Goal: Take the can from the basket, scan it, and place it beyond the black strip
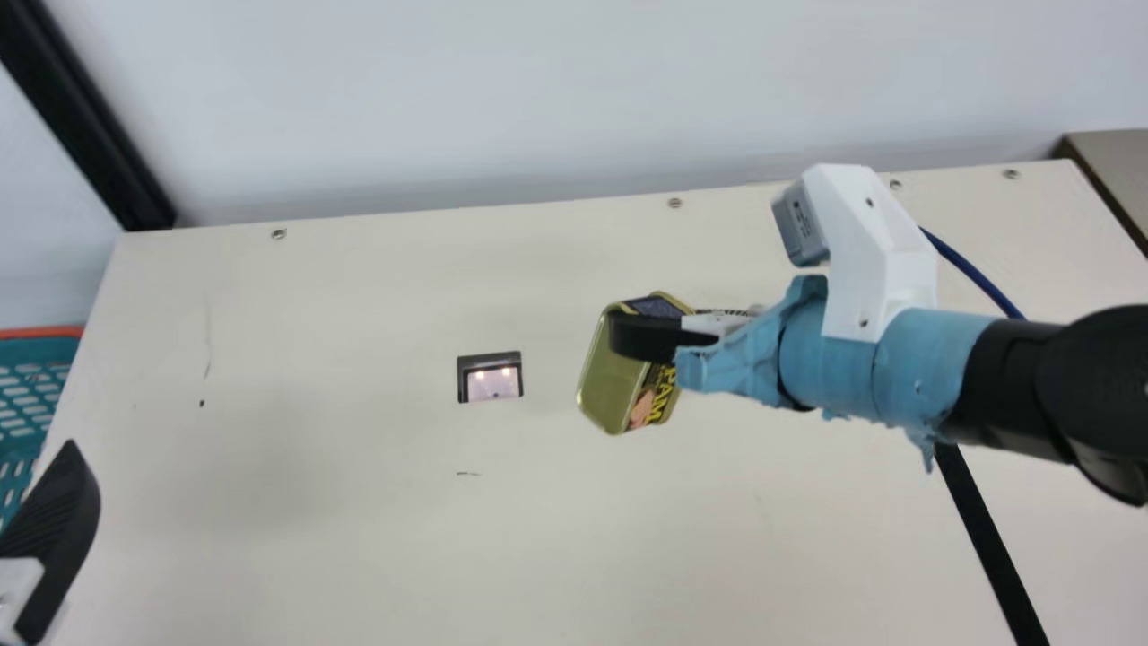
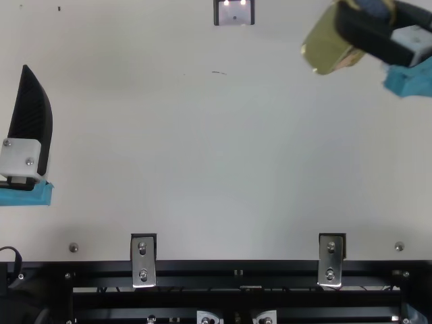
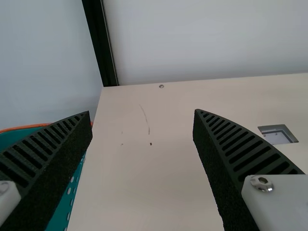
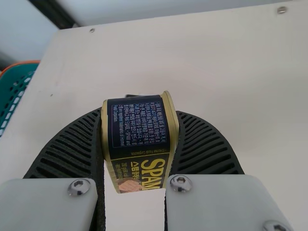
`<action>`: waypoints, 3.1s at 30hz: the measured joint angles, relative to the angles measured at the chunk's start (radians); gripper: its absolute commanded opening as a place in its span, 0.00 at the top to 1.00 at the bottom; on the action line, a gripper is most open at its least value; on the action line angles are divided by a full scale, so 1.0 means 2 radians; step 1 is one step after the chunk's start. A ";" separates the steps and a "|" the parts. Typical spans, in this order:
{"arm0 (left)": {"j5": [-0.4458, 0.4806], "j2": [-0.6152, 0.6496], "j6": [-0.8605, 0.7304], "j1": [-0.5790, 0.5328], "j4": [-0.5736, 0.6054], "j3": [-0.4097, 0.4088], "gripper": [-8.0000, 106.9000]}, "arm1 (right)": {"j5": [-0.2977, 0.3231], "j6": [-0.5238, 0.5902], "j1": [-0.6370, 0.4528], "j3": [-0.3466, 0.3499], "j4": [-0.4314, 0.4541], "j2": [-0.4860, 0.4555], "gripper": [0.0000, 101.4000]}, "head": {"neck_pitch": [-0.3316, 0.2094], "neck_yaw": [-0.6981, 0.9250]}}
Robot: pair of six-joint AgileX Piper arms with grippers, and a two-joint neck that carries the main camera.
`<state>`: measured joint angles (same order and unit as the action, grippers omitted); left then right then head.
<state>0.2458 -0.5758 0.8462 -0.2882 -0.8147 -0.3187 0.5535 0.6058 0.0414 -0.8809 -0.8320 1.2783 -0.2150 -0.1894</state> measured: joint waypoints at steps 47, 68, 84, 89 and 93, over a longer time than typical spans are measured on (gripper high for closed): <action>0.000 0.000 0.000 0.000 0.000 0.000 0.15 | 0.196 0.043 -0.305 -0.250 0.396 0.155 1.00 | 0.000 -0.090; 0.000 0.000 0.000 0.000 0.000 0.000 0.15 | 0.277 0.029 -0.226 -0.282 0.503 0.239 1.00 | 0.000 -0.090; 0.000 0.000 0.000 0.000 0.000 0.000 0.15 | 0.208 -0.024 -0.215 -0.234 0.520 0.253 0.00 | 0.000 -0.090; 0.000 0.000 0.000 0.000 0.000 0.000 0.15 | 0.186 -0.039 -0.215 -0.233 0.504 0.247 0.00 | 0.003 -0.090; 0.000 0.000 0.000 0.000 0.000 0.000 0.15 | 0.169 -0.039 -0.219 -0.240 0.458 0.231 0.00 | 0.000 -0.090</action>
<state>0.2458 -0.5758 0.8462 -0.2882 -0.8147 -0.3187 0.8915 0.5278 -0.3966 -1.3618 0.0845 1.7396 -0.2150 -0.3685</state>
